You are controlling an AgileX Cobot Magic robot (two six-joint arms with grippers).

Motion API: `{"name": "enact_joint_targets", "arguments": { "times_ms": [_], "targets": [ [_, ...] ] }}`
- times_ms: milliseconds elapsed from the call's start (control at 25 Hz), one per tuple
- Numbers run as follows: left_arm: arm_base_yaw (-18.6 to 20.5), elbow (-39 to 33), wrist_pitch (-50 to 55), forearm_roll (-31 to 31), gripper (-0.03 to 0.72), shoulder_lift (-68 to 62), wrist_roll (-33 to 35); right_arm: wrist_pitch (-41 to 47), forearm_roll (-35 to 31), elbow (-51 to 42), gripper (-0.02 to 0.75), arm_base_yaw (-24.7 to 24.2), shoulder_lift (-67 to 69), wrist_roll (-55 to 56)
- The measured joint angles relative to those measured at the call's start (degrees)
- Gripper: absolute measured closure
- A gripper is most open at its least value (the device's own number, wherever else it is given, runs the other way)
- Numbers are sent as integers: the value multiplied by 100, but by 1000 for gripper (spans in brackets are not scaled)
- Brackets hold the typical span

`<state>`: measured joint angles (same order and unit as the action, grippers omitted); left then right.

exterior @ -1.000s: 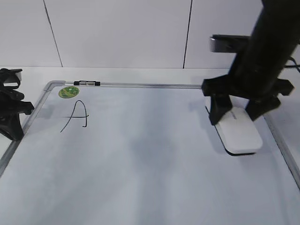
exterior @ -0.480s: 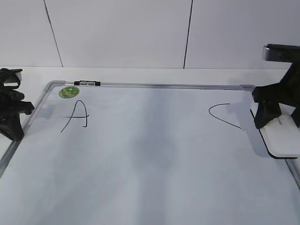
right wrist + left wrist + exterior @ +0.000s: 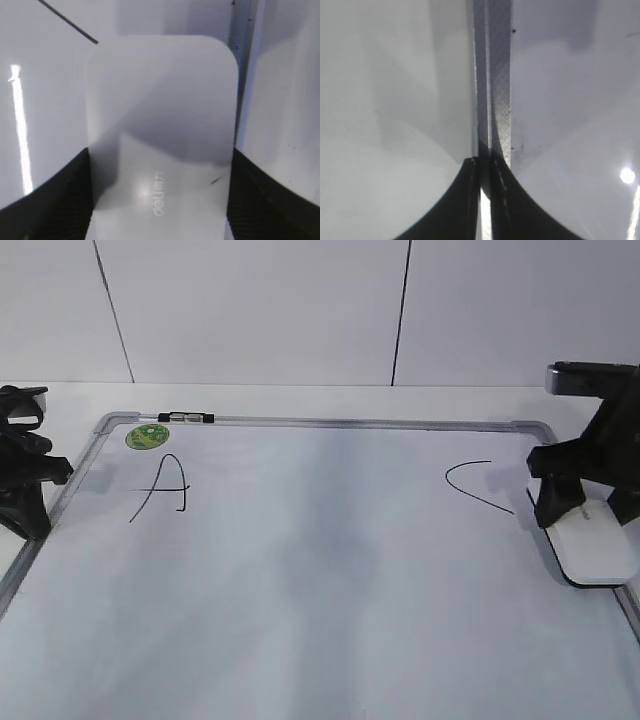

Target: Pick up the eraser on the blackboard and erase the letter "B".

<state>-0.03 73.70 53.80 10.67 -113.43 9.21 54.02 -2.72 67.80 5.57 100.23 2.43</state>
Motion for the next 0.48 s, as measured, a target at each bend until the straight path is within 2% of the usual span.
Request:
{"name": "enact_joint_targets", "arguments": {
  "times_ms": [480],
  "targets": [
    [0,0,10,0,670,0,0,-188,89,0,181,-15,382,-9]
  ]
}}
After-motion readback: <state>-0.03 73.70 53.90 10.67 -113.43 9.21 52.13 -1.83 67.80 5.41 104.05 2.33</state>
